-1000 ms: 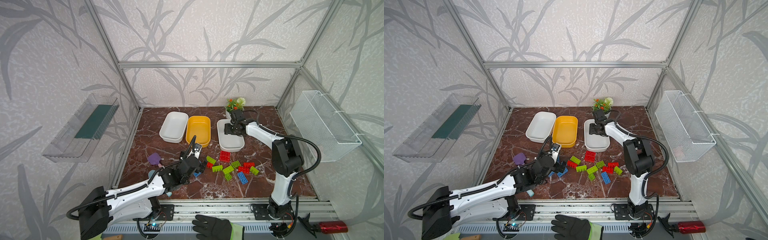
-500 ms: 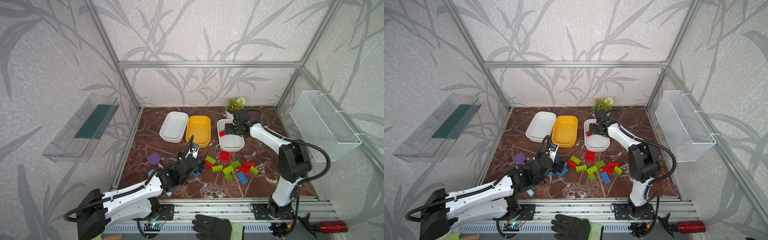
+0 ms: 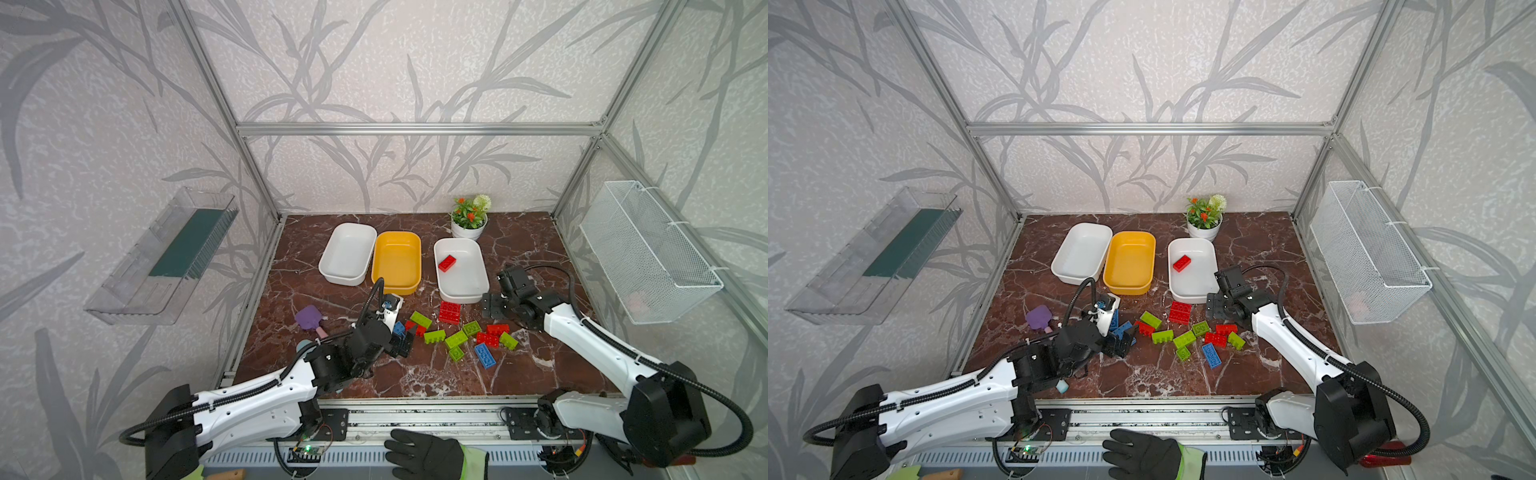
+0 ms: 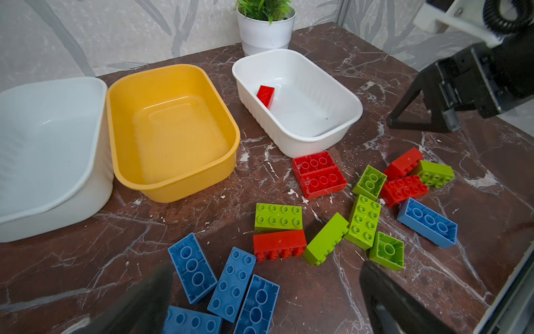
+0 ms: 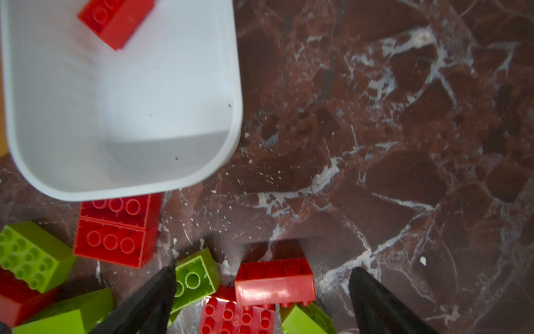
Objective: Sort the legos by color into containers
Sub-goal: 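Lower the right gripper to the bricks and grasp another red brick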
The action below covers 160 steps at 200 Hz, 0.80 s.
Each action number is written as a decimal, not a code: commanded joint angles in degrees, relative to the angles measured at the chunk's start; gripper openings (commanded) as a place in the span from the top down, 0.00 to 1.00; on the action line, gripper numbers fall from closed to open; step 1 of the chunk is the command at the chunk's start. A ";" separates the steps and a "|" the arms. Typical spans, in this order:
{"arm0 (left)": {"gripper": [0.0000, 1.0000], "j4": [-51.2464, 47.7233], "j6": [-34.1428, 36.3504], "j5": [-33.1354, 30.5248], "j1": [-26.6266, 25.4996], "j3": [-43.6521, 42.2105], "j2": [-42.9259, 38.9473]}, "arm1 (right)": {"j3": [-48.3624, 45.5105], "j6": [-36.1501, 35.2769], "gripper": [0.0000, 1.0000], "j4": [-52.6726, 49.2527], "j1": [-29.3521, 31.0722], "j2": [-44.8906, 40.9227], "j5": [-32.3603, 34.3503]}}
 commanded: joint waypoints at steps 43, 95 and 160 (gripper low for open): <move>0.01 1.73 -2.23 1.20 -1.90 -0.71 0.07 | -3.33 0.49 0.08 0.14 0.28 2.23 -1.49; 0.01 1.67 -2.72 0.85 -2.13 -0.96 0.50 | -2.50 1.89 0.12 -0.07 0.28 9.44 -3.02; 0.01 1.51 -2.59 0.12 -2.26 -1.04 1.02 | -2.28 1.73 0.34 0.89 0.27 12.20 -3.68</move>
